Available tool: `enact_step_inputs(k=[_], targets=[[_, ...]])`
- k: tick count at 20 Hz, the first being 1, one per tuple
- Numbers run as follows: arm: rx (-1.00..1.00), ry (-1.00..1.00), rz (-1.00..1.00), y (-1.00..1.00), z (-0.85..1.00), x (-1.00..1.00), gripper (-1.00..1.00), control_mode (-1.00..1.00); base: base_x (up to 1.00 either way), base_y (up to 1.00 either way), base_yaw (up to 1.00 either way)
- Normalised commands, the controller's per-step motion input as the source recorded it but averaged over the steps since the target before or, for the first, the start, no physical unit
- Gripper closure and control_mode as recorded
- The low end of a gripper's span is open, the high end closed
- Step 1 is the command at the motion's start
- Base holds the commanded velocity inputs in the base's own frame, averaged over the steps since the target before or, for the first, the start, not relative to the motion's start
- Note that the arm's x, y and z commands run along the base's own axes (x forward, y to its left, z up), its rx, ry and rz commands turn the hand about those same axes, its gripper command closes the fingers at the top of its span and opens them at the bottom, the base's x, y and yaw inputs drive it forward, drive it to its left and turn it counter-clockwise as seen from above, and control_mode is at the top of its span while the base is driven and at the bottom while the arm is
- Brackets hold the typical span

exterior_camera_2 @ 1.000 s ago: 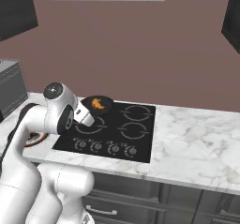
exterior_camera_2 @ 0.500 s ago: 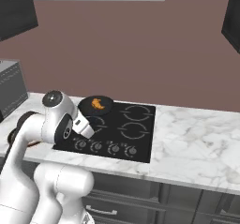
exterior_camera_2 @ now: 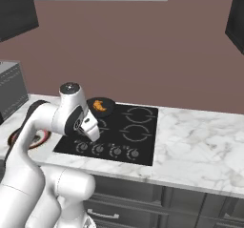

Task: Pick the croissant and place it on the pan. Then turn on the stove to warm the croissant.

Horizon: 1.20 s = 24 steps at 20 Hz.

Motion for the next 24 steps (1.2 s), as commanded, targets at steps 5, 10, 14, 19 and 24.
enact_step_inputs(k=[5, 10, 14, 19, 24], targets=[[0.00, 0.18, 0.00, 0.00, -0.28, 0.00, -1.00, -1.00, 0.00, 0.00, 0.00], [0.00, 0.11, 0.00, 0.00, -0.41, 0.00, -1.00, -1.00, 0.00, 0.00, 0.00], [0.00, 0.01, 0.00, 0.00, -0.36, 0.04, -1.00, -1.00, 0.00, 0.00, 0.00], [0.00, 0.00, 0.00, 0.00, -0.31, 0.11, -1.00, -1.00, 0.00, 0.00, 0.00], [0.00, 0.00, 0.00, -0.02, -0.24, 0.11, -1.00, -1.00, 0.00, 0.00, 0.00]])
